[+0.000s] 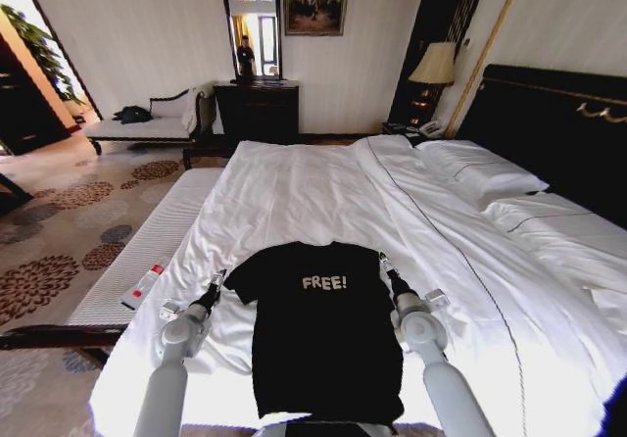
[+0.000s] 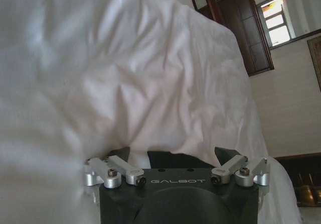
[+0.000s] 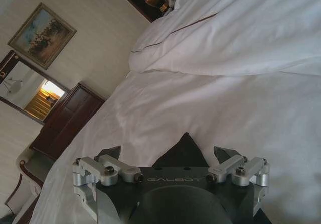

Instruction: Fold the clothes on the bed.

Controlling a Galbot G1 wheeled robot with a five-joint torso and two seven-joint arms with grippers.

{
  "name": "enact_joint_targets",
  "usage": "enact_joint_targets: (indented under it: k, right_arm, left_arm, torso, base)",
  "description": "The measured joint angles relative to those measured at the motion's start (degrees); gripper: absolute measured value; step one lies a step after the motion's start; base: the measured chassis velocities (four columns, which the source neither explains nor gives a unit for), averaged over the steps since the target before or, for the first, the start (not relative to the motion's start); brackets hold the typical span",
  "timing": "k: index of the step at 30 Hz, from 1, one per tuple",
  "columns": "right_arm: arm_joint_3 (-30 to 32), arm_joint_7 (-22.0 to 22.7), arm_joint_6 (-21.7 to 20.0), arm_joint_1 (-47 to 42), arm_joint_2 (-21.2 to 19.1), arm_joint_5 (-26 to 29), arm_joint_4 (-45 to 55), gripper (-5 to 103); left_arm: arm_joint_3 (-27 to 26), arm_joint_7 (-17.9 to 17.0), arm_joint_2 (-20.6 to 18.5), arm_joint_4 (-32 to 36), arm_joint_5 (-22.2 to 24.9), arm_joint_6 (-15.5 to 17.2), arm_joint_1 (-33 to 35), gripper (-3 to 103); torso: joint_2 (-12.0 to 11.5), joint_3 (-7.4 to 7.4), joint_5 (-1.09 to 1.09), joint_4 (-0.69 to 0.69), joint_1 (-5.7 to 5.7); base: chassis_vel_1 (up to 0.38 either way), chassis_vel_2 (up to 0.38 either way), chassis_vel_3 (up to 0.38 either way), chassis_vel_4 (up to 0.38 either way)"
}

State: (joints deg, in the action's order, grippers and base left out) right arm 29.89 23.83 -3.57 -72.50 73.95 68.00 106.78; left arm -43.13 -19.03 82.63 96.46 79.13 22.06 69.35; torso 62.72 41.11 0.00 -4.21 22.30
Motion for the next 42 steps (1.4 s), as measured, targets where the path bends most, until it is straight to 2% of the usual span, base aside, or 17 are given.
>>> enact_joint_targets:
  k: [1, 2, 4, 5, 8, 10, 14, 16, 21, 23, 26, 32, 33, 35, 38, 39, 42]
  right_arm:
    - [0.02, 0.09, 0.0, -0.05, 0.02, 0.0, 0.0, 100]
    - [0.03, 0.15, 0.0, -0.1, 0.05, 0.0, 0.01, 100]
    - [-0.04, 0.37, 0.0, -0.19, 0.24, -0.08, 0.02, 100]
    - [-0.04, 0.37, 0.0, -0.19, 0.24, -0.08, 0.02, 100]
    - [-0.35, 0.61, 0.0, -0.25, 0.53, -0.34, 0.09, 100]
    - [-0.43, 0.65, 0.0, -0.27, 0.58, -0.37, 0.13, 100]
    - [-0.41, 0.81, -0.02, -0.61, 0.5, -0.42, 0.48, 100]
    - [-0.34, 0.83, -0.03, -0.68, 0.44, -0.41, 0.55, 100]
    - [-0.13, 1.04, -0.08, -1.05, 0.34, -0.39, 0.82, 100]
    - [-0.12, 1.07, -0.08, -1.07, 0.38, -0.39, 0.88, 100]
    - [-0.13, 1.14, -0.11, -1.24, 0.58, -0.51, 1.05, 100]
    - [0.17, 1.69, -0.16, -0.81, 0.03, -1.56, 1.09, 100]
    - [0.4, 1.78, -0.17, -0.64, -0.36, -1.85, 1.08, 100]
    - [0.58, 1.75, -0.2, -0.89, -1.57, -3.36, 0.74, 100]
    - [0.51, 0.43, 0.02, -1.72, -2.85, -6.98, -0.39, 100]
    - [0.47, -1.11, 0.51, -2.32, -3.62, -9.65, -1.58, 100]
    - [0.77, -3.19, 1.23, -3.17, -4.45, -10.82, -3.03, 100]
  left_arm:
    - [0.04, 0.28, -0.28, 0.48, -0.35, 0.0, 0.26, 88]
    - [0.1, 0.44, -0.46, 0.87, -0.52, 0.0, 0.4, 88]
    - [0.32, 0.78, -0.84, 1.63, -1.06, 0.03, 0.56, 77]
    - [0.32, 0.78, -0.84, 1.63, -1.06, 0.03, 0.56, 77]
    - [0.42, 0.88, -1.02, 1.61, -1.4, 0.05, 0.55, 60]
    - [0.43, 0.88, -1.05, 1.48, -1.51, 0.05, 0.54, 60]
    - [0.44, 0.88, -1.09, 1.2, -1.62, 0.09, 0.43, 39]
    - [0.46, 0.88, -1.09, 1.2, -1.64, 0.09, 0.43, 39]
    - [0.58, 0.9, -1.37, 1.51, -2.31, 0.1, 0.61, 12]
    - [0.64, 0.94, -1.52, 1.52, -2.54, 0.1, 0.65, 12]
    - [0.81, 1.0, -2.07, 1.72, -2.98, 0.1, 0.9, 1]
    - [1.38, 1.04, -3.93, 4.04, -2.81, 0.5, 2.25, 0]
    - [1.47, 1.05, -4.73, 4.66, -2.4, 0.61, 2.51, -3]
    - [1.5, 0.67, -6.69, 5.83, -0.51, 0.73, 2.94, 8]
    - [1.54, -0.07, -7.78, 6.62, 0.79, 0.73, 3.49, 13]
    - [1.7, -0.71, -8.25, 7.36, 1.64, 0.73, 4.08, 18]
    - [2.24, -2.04, -8.94, 9.4, 3.44, 0.8, 5.23, 34]
  torso:
    - [0.0, 0.0, -0.01, 0.01, 0.0]
    - [0.0, 0.0, -0.01, 0.01, 0.0]
    - [0.01, 0.0, -0.01, 0.01, 0.0]
    - [0.01, 0.0, -0.01, 0.01, 0.0]
    - [0.0, 0.0, 0.0, 0.0, 0.0]
    - [0.0, 0.0, 0.0, 0.01, 0.0]
    - [0.0, 0.0, 0.0, 0.01, 0.0]
    - [0.0, 0.0, -0.01, 0.01, 0.0]
    - [0.0, 0.0, 0.0, 0.01, 0.0]
    - [0.01, 0.0, 0.0, 0.01, 0.0]
    - [0.0, 0.0, 0.0, 0.01, 0.0]
    - [0.0, 0.0, 0.0, 0.01, 0.0]
    - [0.0, 0.0, -0.01, 0.02, 0.0]
    - [0.0, 0.0, 0.0, 0.01, 0.0]
    - [0.0, 0.0, 0.0, 0.01, 0.0]
    - [0.0, 0.0, 0.0, 0.01, 0.0]
    - [0.0, 0.0, 0.0, -0.01, 0.0]
  base:
    - [0.0, 0.0, 0.0, 0.0]
    - [0.0, 0.0, 0.0, 0.0]
    - [0.0, 0.0, 0.0, 0.0]
    - [0.0, 0.0, 0.0, 0.0]
    - [0.0, 0.0, 0.0, 0.0]
    - [0.0, 0.0, 0.0, 0.0]
    - [0.0, 0.0, 0.0, 0.0]
    - [0.0, 0.0, 0.0, 0.0]
    - [0.0, 0.0, 0.0, 0.0]
    - [0.0, 0.0, 0.0, 0.0]
    - [0.0, 0.0, 0.0, 0.0]
    - [0.0, 0.0, 0.0, 0.0]
    - [0.0, 0.0, 0.0, 0.0]
    - [0.0, 0.0, 0.0, 0.0]
    - [0.0, 0.0, 0.0, 0.0]
    - [0.0, 0.0, 0.0, 0.0]
    - [0.0, 0.0, 0.0, 0.0]
